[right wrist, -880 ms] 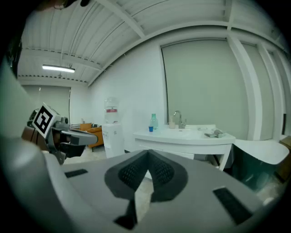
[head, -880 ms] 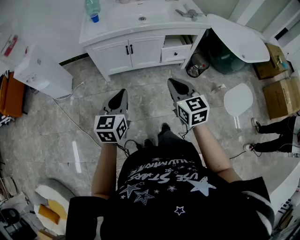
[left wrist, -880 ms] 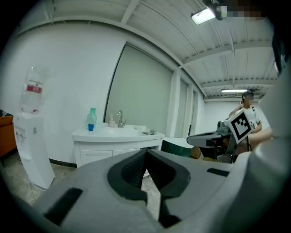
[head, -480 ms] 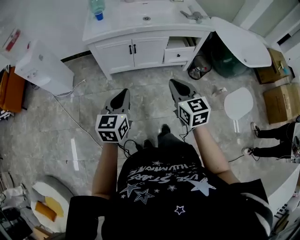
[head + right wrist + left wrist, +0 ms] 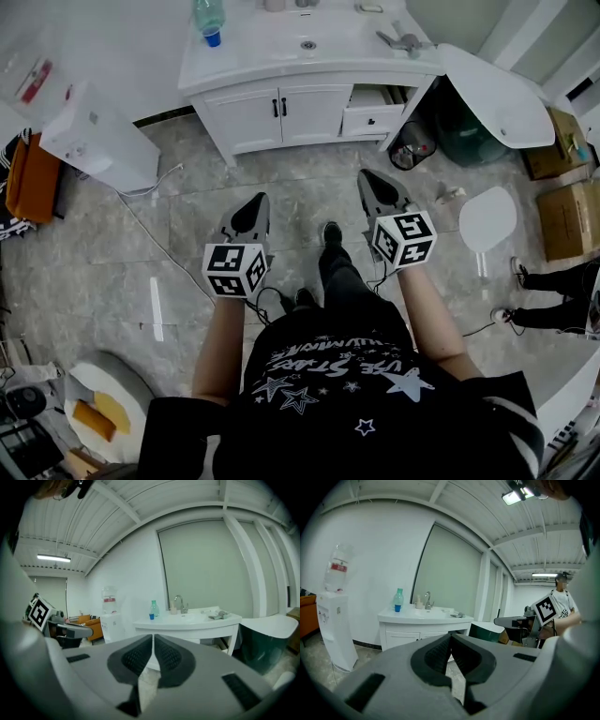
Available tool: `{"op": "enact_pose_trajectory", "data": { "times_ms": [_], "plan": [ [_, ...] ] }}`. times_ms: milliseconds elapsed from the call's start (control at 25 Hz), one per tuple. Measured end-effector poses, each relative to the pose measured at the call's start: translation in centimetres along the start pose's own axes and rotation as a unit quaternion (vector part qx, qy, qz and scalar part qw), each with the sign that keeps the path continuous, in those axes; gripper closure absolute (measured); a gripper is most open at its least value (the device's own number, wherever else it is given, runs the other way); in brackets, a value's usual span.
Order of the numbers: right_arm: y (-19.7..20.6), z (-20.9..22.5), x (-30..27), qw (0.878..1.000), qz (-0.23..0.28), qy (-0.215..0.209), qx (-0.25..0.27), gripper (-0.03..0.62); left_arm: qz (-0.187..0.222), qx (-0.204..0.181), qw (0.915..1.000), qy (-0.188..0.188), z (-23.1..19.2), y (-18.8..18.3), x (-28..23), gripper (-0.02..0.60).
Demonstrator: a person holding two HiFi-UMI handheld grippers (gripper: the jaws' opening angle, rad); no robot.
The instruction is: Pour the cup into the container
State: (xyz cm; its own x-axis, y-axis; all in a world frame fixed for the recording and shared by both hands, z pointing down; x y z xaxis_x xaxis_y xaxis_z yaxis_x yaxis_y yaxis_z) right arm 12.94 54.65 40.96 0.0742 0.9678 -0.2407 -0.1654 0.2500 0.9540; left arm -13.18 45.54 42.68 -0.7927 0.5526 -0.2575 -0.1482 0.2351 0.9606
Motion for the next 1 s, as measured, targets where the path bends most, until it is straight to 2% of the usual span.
{"op": "enact_pose_trajectory", "data": {
  "times_ms": [40, 80, 120, 200, 360, 800, 1000],
  "plan": [
    [0.1, 0.3, -0.6, 1.0, -0.001, -0.002, -0.003, 0.539, -0.003, 0.0, 1.0, -0.001, -0.3, 0.1, -0.3, 0.571],
    [0.3, 0.5, -1.3, 1.0, -0.004, -0.006, -0.008, 0.434, -0.006, 0.0, 1.0, -0.002, -0.6, 0.2, -0.7, 0.571],
    [0.5, 0.8, -2.1, 1.0, -0.007, -0.011, -0.012, 0.407, -0.009, -0.001, 1.0, -0.005, -0.9, 0.3, -1.1, 0.571],
    [0.9, 1.5, -3.8, 1.0, -0.015, -0.02, -0.015, 0.397, -0.013, -0.001, 0.9999, -0.008, -1.5, 0.3, -2.1, 0.571],
    [0.8, 3.2, -8.1, 0.999, -0.025, -0.035, -0.017, 0.329, -0.017, 0.0, 0.9996, -0.022, -3.4, -0.2, -4.8, 0.571],
    [-3.4, 9.4, -20.8, 0.998, -0.027, -0.063, -0.014, 0.172, -0.023, -0.004, 0.9977, -0.064, -9.9, -3.9, -13.7, 0.571],
    [-5.2, 11.3, -25.4, 0.996, -0.031, -0.085, -0.015, 0.168, -0.025, -0.004, 0.9956, -0.09, -12.5, -5.7, -16.8, 0.571]
  ]
}}
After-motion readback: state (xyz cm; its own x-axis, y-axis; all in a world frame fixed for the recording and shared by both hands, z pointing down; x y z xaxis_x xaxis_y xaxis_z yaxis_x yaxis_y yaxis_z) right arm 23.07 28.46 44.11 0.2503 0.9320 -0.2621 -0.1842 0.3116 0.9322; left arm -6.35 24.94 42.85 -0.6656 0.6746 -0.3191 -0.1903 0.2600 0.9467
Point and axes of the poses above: the fingertips, and each gripper's own axes: x backward along the fingers, z to its right, y out of its underside, the point moved 8 cm from there along x, backward along the fingers, and after that the axes turned 4 degrees about -x, right-handed, at the moved point
